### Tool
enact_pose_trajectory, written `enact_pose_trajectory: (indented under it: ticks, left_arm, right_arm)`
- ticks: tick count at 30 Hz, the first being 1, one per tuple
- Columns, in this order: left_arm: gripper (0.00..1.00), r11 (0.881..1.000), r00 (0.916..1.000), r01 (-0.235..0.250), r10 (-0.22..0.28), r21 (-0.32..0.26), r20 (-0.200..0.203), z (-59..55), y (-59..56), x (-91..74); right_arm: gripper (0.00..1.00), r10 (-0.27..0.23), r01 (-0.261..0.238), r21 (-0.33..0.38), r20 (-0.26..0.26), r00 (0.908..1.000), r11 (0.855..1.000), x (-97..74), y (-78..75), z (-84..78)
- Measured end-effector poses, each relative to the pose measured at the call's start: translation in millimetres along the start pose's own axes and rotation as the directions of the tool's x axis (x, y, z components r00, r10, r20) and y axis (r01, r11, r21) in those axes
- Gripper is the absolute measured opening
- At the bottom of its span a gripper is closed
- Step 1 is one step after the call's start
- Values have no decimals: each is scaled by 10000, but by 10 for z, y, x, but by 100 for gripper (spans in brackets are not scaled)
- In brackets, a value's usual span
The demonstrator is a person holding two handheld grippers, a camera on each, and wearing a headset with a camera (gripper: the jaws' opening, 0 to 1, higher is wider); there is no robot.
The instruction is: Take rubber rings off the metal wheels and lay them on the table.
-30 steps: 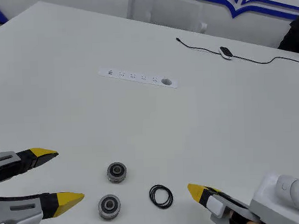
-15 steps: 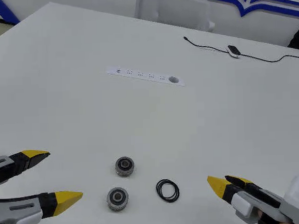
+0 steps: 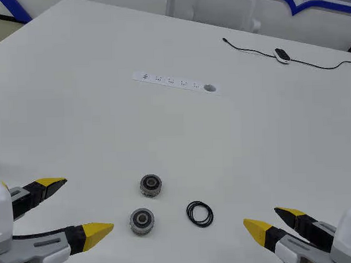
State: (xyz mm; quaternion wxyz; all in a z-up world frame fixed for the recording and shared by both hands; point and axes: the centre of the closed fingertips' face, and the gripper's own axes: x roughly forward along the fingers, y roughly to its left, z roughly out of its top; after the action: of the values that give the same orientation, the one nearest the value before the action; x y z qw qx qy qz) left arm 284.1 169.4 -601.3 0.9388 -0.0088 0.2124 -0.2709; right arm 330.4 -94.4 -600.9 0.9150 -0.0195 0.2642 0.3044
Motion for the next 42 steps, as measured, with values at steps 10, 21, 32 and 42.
enact_pose_trajectory:
  ticks: [10,21,32,42]
  left_arm:
    - [76,9997,10000,55,-54,218,-62,-25,-37,-25]
    - [77,9992,9999,142,-138,381,-96,-41,-90,-3]
    - [78,9993,9998,151,-145,343,-165,-85,-110,-23]
    - [78,9996,9999,46,-42,270,-139,-71,-70,-49]
  right_arm:
    - [48,452,-448,-920,16,9990,9948,79,175,178]
    - [49,621,-633,-1238,-135,9980,9903,73,234,159]
    - [50,673,-679,-1153,-90,9977,9910,71,248,160]
    - [50,670,-683,-1193,-154,9976,9905,89,255,164]
